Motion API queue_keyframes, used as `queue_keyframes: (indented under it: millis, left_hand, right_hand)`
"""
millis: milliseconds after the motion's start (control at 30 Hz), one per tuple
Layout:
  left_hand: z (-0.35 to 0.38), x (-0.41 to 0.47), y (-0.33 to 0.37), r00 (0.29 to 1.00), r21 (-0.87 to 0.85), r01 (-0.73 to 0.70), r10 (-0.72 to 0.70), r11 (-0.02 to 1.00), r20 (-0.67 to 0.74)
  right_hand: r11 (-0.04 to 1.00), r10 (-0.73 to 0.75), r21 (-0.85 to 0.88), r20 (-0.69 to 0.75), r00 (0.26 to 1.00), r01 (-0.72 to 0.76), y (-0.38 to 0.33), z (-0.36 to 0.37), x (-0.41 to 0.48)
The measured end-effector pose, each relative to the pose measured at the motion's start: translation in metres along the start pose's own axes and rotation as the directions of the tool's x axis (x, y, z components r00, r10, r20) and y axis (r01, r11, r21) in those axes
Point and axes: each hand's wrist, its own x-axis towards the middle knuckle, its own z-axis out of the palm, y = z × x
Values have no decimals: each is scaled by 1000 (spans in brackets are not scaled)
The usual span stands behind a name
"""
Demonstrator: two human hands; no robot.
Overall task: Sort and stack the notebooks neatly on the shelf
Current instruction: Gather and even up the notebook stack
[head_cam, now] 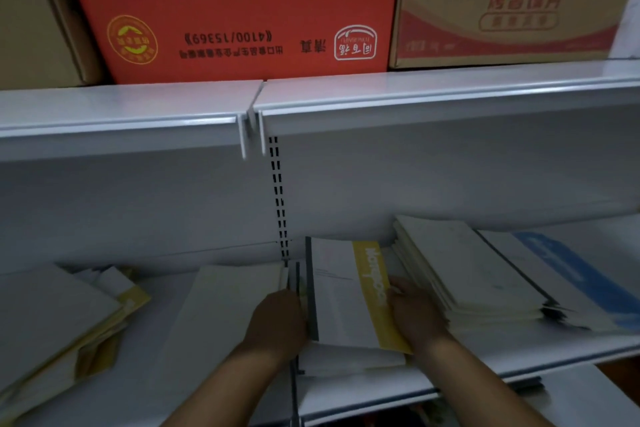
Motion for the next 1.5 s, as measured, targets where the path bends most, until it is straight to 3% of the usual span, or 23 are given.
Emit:
queue_keyframes:
  millis: [100, 233, 333, 367, 400, 533, 667, 833, 933, 1000, 1067, 1133, 1233, 1500]
  left_hand:
    - [3, 3, 0, 1000, -45, 23, -22, 999, 18]
    - [0, 11, -3, 993, -368, 118, -116, 922, 26]
    - [-5, 9, 5, 965, -696, 253, -122, 672, 233]
    - [-5, 7, 8, 945, -747, 314, -112, 586, 309]
    - [-2, 6, 9, 940, -759, 326, -111, 563, 322]
    - [-17, 0, -5, 980, -826, 160, -190, 540, 66]
    - [-65, -8, -43, 917, -888, -8, -352, 460, -190]
    - [-80, -29, -69, 941, -959, -21, -317, 283, -115]
    - [-69, -36, -76, 947, -967, 10, -314, 256, -73]
    - [-65, -39, -78, 954, -969, 38, -296, 245, -37]
    - [-63, -40, -80, 962, -970, 56, -272, 237, -11]
    - [-62, -41, -79, 969, -970, 64, -247, 234, 5]
    - [-56, -44, -74, 970, -968, 89, -239, 235, 32]
    - [-53, -57, -86, 951, -955, 196, -281, 222, 129]
  right_hand:
    - [999, -29, 32, 8, 1000, 29, 3, -1, 1]
    - [997, -63, 40, 5, 998, 63, 6, 0, 4]
    - [997, -76, 21, 9, 997, 76, 3, 1, 1]
    - [997, -77, 28, 10, 997, 76, 4, 1, 1]
    - [997, -71, 31, 10, 997, 70, 5, 1, 1]
    - [997, -76, 27, -48, 996, 77, 6, 0, 2]
    - [991, -127, -55, -100, 987, 122, 6, 7, -2]
    - [965, -95, -251, -89, 992, 70, 9, 15, 2]
    - [854, -87, -518, -61, 994, 43, -1, 10, -3]
    - [818, -71, -574, -43, 997, 34, -8, 11, -9]
    - [854, -112, -515, -45, 993, 73, -18, 16, -15]
    - [943, -135, -303, 34, 990, 139, -35, 29, -25]
    - [994, 0, 102, 298, 955, -31, -65, 52, -41]
    - [955, -10, 260, 502, 865, -140, -70, 84, -43]
